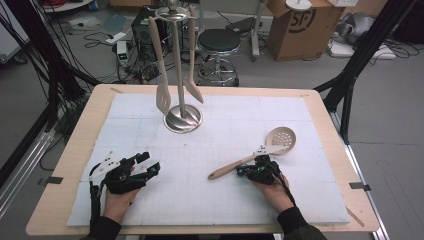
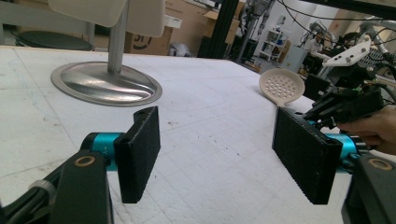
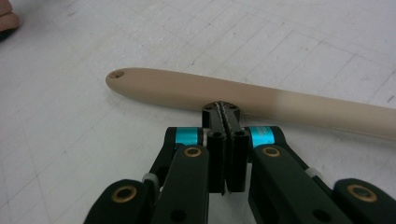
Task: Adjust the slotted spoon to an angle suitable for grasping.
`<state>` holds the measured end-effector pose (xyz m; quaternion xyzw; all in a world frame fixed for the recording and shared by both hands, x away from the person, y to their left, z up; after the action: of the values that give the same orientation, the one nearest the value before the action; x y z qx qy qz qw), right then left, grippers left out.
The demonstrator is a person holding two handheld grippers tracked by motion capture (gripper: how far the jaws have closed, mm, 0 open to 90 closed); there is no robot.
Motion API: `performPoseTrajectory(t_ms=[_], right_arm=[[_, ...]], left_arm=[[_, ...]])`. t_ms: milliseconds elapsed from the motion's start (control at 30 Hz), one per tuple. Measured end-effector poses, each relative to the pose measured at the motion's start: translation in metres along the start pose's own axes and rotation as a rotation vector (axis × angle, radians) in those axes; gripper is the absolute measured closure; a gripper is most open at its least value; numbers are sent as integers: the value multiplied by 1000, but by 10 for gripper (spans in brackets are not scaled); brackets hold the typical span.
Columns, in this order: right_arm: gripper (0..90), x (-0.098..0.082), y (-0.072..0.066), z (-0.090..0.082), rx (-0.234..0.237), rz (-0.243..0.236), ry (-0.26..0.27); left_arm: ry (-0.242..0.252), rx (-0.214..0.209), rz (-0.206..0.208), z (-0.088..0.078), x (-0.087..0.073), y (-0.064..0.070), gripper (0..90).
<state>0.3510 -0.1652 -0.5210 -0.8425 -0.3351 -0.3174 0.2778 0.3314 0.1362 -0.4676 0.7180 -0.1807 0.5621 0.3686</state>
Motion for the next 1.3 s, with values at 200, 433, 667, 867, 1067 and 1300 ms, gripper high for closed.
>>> performPoseTrajectory(t_ms=[200, 433, 667, 867, 1067, 1300], right_arm=[[894, 1, -2, 1, 13, -14, -7], [895, 25, 20, -15, -55, -15, 66], [894, 47, 64, -22, -154, 73, 64], [894, 35, 95, -19, -214, 144, 18], [895, 27, 101, -12, -259, 122, -40], [895, 19, 101, -22, -275, 119, -51]], left_arm=[[3, 3, -2, 0, 0, 0, 328], [0, 6, -1, -1, 0, -1, 328], [6, 5, -4, -2, 0, -1, 328], [12, 3, -8, -3, 1, -1, 329], [11, 2, -8, -3, 1, -1, 328], [13, 1, -10, -4, 1, -1, 329]])
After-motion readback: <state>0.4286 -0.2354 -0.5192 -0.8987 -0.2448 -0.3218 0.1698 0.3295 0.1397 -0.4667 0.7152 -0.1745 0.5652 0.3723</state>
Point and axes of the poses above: each handheld gripper's, and its own axes: z roughly forward along the jaws, x roughly out of its top, y roughly to its right, the point moved 10 cm from there along z, roughly forward along the jaws, and after that the axes turned 2 degrees about -z, right-handed, at the moved point
